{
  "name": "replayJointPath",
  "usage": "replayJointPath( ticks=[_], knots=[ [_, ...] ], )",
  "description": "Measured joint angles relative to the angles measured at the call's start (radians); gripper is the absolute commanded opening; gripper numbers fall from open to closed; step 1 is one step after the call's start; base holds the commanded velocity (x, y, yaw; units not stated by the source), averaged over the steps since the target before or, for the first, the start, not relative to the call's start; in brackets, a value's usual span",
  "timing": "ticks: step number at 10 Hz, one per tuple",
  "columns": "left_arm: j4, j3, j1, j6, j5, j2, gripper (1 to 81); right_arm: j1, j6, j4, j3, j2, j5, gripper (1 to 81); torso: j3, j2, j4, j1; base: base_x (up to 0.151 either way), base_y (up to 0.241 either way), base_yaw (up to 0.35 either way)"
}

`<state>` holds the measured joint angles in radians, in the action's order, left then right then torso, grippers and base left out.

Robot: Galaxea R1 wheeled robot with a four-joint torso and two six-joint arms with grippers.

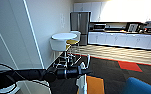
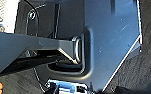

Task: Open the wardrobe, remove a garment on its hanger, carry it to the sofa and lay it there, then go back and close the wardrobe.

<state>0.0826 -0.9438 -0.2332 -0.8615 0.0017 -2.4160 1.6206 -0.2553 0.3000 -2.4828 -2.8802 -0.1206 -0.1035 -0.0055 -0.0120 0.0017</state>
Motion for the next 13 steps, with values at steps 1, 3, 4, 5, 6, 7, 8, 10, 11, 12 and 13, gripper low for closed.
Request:
replayJointPath(
  ticks=[1, 3, 4, 5, 6, 7, 8, 10, 11, 12, 13],
  knots=[
    [0.001, 0.0, 0.0, 0.0, 0.006, -0.002, 1.0, 0.0, 0.0, 0.0, 0.0, -0.002, 0.001, 81.1, 0.0, 0.0, 0.0, 0.0, 0.0, 0.0, -0.288],
    [0.001, 0.0, 0.0, 0.0, 0.014, -0.002, 1.0, 0.0, 0.001, 0.0, 0.0, -0.001, 0.0, 81.1, 0.0, 0.0, 0.0, 0.0, 0.0, 0.0, -0.289],
    [0.004, 0.0, 0.0, 0.0, 0.017, -0.005, 1.0, 0.001, 0.001, 0.001, 0.0, -0.002, 0.0, 81.1, 0.0, 0.0, 0.0, 0.0, 0.0, 0.0, -0.29],
    [0.008, 0.0, 0.0, 0.0, 0.019, -0.005, 1.0, 0.0, 0.001, 0.001, 0.0, -0.006, 0.0, 81.1, 0.0, 0.0, 0.0, 0.0, 0.0, 0.0, -0.29],
    [0.011, 0.0, 0.0, 0.0, 0.021, -0.006, 1.0, 0.0, 0.001, 0.001, -0.003, -0.013, 0.0, 81.1, 0.0, 0.0, 0.0, 0.0, 0.0, 0.0, -0.291],
    [0.012, 0.0, 0.0, 0.0, 0.024, -0.015, 1.0, 0.0, 0.0, 0.001, -0.008, -0.018, 0.0, 81.1, 0.0, 0.0, 0.0, 0.0, 0.0, 0.0, -0.292],
    [0.023, 0.0, 0.0, 0.0, 0.032, -0.025, 1.0, 0.0, 0.0, 0.0, -0.013, -0.018, 0.0, 81.1, 0.0, 0.0, 0.0, 0.0, 0.0, 0.0, -0.292],
    [0.027, 0.0, 0.0, 0.0, 0.032, -0.031, 1.0, 0.0, 0.0, 0.0, -0.017, -0.018, 0.001, 81.1, 0.0, 0.0, 0.0, 0.0, 0.0, 0.0, -0.296],
    [0.027, 0.0, 0.0, 0.0, 0.032, -0.031, 1.0, 0.0, 0.0, 0.0, -0.017, -0.018, 0.0, 81.1, 0.0, 0.0, 0.0, 0.0, 0.0, 0.0, -0.299],
    [0.027, 0.0, -0.001, 0.0, 0.034, -0.031, 1.0, 0.0, 0.0, 0.0, -0.017, -0.018, 0.0, 81.1, 0.0, 0.0, 0.0, 0.0, 0.0, 0.0, -0.301],
    [0.03, 0.0, -0.002, 0.0, 0.041, -0.034, 1.0, 0.0, 0.0, 0.0, -0.017, -0.019, 0.0, 81.1, 0.0, 0.0, 0.0, 0.0, 0.0, 0.0, -0.303]
  ],
)
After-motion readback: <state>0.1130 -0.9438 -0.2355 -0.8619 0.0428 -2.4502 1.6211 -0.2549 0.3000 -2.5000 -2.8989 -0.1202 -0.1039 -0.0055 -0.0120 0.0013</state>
